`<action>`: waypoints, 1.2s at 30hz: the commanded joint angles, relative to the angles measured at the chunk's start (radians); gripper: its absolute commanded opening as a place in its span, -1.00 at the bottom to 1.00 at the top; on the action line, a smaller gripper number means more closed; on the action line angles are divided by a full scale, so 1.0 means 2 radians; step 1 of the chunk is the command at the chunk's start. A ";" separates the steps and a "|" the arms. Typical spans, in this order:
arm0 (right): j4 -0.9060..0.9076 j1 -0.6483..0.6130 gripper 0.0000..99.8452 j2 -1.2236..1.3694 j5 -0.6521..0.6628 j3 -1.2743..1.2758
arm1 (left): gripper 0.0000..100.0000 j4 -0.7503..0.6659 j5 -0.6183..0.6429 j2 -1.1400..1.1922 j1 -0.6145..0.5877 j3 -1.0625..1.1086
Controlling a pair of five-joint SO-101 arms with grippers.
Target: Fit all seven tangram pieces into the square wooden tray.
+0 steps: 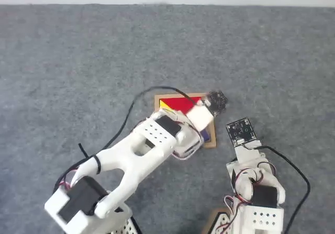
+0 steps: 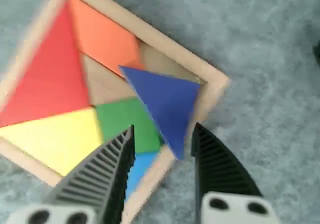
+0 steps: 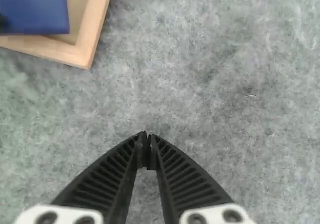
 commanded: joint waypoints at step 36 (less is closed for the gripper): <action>0.001 -0.002 -0.98 -0.007 0.004 0.008 | -0.64 -0.016 -0.051 0.085 -0.022 -0.115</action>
